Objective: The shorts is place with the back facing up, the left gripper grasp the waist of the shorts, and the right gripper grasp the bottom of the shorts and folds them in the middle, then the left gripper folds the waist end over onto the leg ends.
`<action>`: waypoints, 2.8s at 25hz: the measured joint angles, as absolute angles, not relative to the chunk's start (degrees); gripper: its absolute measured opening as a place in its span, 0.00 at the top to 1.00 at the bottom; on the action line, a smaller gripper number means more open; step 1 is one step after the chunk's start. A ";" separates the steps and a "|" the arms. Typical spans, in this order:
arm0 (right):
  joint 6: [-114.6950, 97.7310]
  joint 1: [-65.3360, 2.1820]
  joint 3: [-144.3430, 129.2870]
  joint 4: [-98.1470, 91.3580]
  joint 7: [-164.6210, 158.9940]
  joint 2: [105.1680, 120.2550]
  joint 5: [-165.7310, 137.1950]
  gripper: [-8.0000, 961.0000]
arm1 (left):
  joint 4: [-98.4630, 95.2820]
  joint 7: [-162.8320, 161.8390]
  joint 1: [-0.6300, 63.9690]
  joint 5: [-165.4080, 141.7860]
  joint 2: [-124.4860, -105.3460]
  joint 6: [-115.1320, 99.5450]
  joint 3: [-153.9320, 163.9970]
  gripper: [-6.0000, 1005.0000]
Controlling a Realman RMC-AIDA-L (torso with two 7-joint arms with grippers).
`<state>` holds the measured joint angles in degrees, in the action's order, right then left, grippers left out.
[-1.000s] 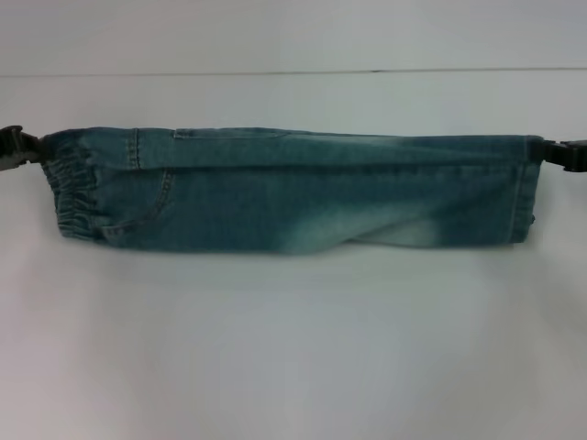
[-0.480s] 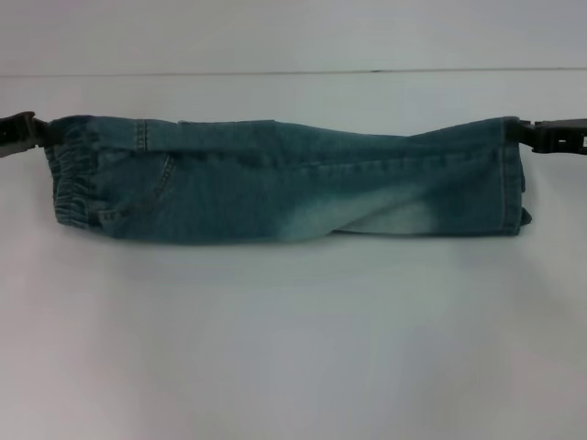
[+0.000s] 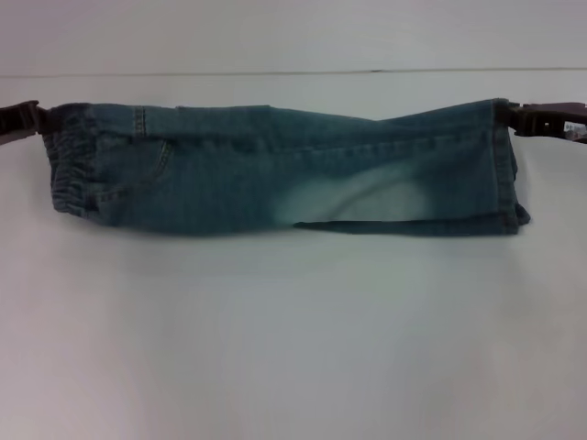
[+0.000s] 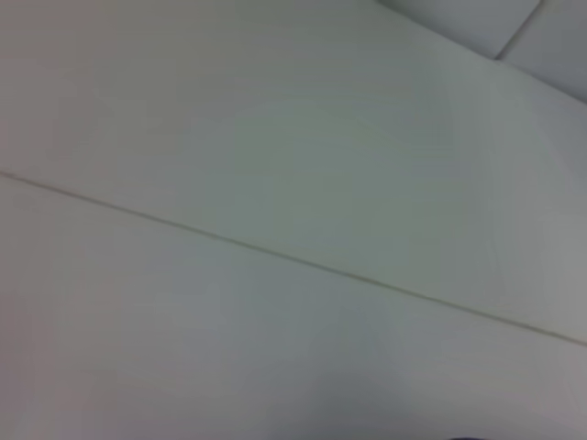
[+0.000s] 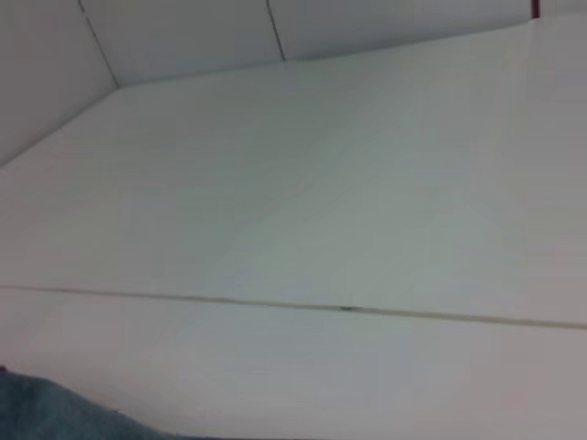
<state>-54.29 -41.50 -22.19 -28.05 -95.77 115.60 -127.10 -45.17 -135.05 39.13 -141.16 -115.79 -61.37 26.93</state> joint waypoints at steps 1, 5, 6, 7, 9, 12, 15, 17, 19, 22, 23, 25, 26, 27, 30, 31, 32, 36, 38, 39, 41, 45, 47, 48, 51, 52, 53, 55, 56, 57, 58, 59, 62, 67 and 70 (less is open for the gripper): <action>-54.13 -41.49 -22.28 -27.92 -95.45 115.72 -126.61 0.97 | -45.17 -135.01 39.11 -141.01 -115.83 -61.15 26.94 0.93; -51.98 -41.93 -23.64 -26.78 -95.11 115.83 -125.98 0.97 | -44.64 -134.90 39.04 -140.69 -116.08 -59.61 27.17 0.93; -51.19 -42.17 -24.38 -26.39 -95.11 115.88 -125.98 0.96 | -44.38 -134.88 39.09 -140.68 -116.10 -59.14 27.42 0.93; -50.48 -42.36 -25.06 -26.09 -95.11 115.94 -125.97 0.96 | -44.22 -134.86 39.12 -140.67 -116.10 -58.79 27.63 0.93; -49.05 -42.65 -26.63 -25.56 -95.24 116.22 -125.98 0.95 | -43.79 -134.85 39.13 -140.66 -116.15 -57.83 28.61 0.93; -47.56 -42.78 -28.93 -25.07 -95.75 116.60 -126.03 0.93 | -43.59 -134.85 39.13 -140.66 -116.19 -57.40 29.04 0.93; -47.36 -42.80 -30.22 -25.05 -96.02 116.74 -125.98 0.92 | -43.20 -134.18 39.16 -140.11 -116.27 -56.81 30.07 0.92; -47.54 -42.81 -30.44 -25.05 -96.53 116.77 -125.99 0.91 | -43.30 -133.87 39.21 -139.65 -116.28 -56.99 30.08 0.92; -47.57 -42.81 -30.89 -25.12 -97.36 116.77 -126.10 0.90 | -43.35 -133.67 39.24 -139.12 -116.28 -56.82 30.09 0.92; -47.57 -42.61 -31.73 -25.31 -98.21 116.75 -126.20 0.85 | -43.31 -133.61 39.14 -139.04 -116.28 -56.27 30.04 0.85; -47.57 -42.50 -31.81 -25.37 -98.28 116.73 -126.20 0.81 | -43.29 -133.56 39.06 -139.04 -116.28 -56.23 30.02 0.82; -47.63 -42.27 -31.81 -25.42 -98.45 116.61 -126.11 0.74 | -43.35 -133.45 38.92 -139.04 -116.28 -56.18 30.02 0.75; -47.69 -42.19 -31.82 -25.44 -98.62 116.53 -126.08 0.70 | -43.42 -133.39 38.86 -139.04 -116.28 -56.17 30.03 0.71; -47.78 -42.12 -31.81 -25.45 -98.90 116.37 -126.08 0.66 | -43.44 -133.38 38.83 -139.04 -116.28 -56.19 30.02 0.67; -48.15 -41.94 -31.83 -25.50 -99.69 115.93 -126.20 0.51 | -43.57 -133.37 38.68 -139.04 -116.28 -56.55 30.05 0.53; -48.41 -41.84 -31.84 -25.53 -99.85 115.87 -126.21 0.46 | -43.71 -133.37 38.60 -139.04 -116.28 -56.71 30.04 0.48; -48.68 -41.72 -31.83 -25.64 -100.07 115.78 -126.23 0.42 | -43.89 -133.36 38.53 -139.04 -116.28 -56.91 30.05 0.46; -50.03 -41.05 -31.76 -26.12 -101.23 115.14 -126.32 0.25 | -45.51 -133.20 37.82 -139.04 -116.28 -58.92 30.06 0.38; -51.65 -40.30 -31.43 -27.15 -101.58 114.98 -126.02 0.16 | -46.90 -132.71 37.27 -139.04 -116.26 -60.98 30.06 0.34; -53.06 -39.73 -31.22 -28.18 -101.82 114.93 -125.61 0.14 | -47.31 -132.49 37.10 -139.04 -116.25 -61.71 30.06 0.31; -57.07 -38.31 -31.03 -30.89 -102.31 114.97 -124.28 0.11 | -49.31 -130.82 36.28 -139.04 -116.12 -65.50 30.01 0.27; -68.64 -35.74 -31.07 -36.61 -102.32 114.69 -120.88 0.04 | -53.26 -126.92 34.16 -139.42 -115.94 -71.41 30.07 0.14; -76.95 -34.90 -31.18 -38.78 -101.00 114.25 -119.91 0.02 | -54.94 -124.63 32.94 -139.49 -115.94 -72.94 30.07 0.07; -81.26 -34.60 -31.28 -39.52 -99.97 114.12 -119.68 0.02 | -55.82 -122.90 32.01 -139.51 -115.98 -73.66 30.07 0.07; -91.40 -34.27 -32.25 -40.58 -97.41 113.78 -119.72 0.02 | -56.76 -119.50 30.31 -139.55 -116.01 -74.10 30.05 0.06; -93.57 -34.25 -33.06 -40.67 -96.91 113.77 -119.93 0.02 | -56.86 -118.04 29.83 -139.60 -116.02 -74.12 30.06 0.06; -94.92 -34.24 -33.81 -40.69 -96.57 113.81 -120.11 0.02 | -56.86 -117.40 29.71 -139.61 -116.03 -74.09 30.08 0.06; -96.10 -34.23 -35.78 -40.54 -96.16 114.25 -120.23 0.02 | -56.83 -115.32 29.41 -139.74 -116.13 -73.86 30.06 0.06; -96.33 -34.23 -36.75 -40.40 -96.07 114.53 -120.26 0.02 | -56.76 -113.93 29.31 -139.92 -116.27 -73.77 30.11 0.06; -96.46 -34.25 -37.52 -40.30 -95.96 114.87 -120.26 0.02 | -56.68 -112.29 29.28 -140.33 -116.48 -73.63 30.21 0.06; -96.60 -34.26 -38.32 -40.17 -95.83 115.25 -120.28 0.02 | -56.67 -111.26 29.29 -140.87 -116.66 -73.37 30.47 0.06; -96.77 -34.29 -38.78 -40.14 -95.56 115.71 -120.29 0.02 | -56.61 -110.81 29.34 -141.32 -116.79 -73.00 30.85 0.07; -96.79 -34.28 -38.94 -40.07 -94.29 117.27 -120.19 0.02 | -55.92 -110.35 29.58 -142.87 -116.99 -70.54 33.79 0.07; -95.44 -34.19 -38.62 -38.51 -92.83 118.68 -119.98 0.02 | -54.63 -110.52 30.21 -145.42 -117.76 -66.86 38.39 0.07; -94.69 -34.34 -38.56 -37.14 -92.41 118.72 -119.92 0.02 | -54.09 -110.90 30.68 -146.48 -118.25 -64.39 40.15 0.08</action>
<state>-94.69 -34.34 -38.56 -37.14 -92.41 118.72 -119.92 -54.09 -110.90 30.68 -146.48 -118.25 -64.39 40.15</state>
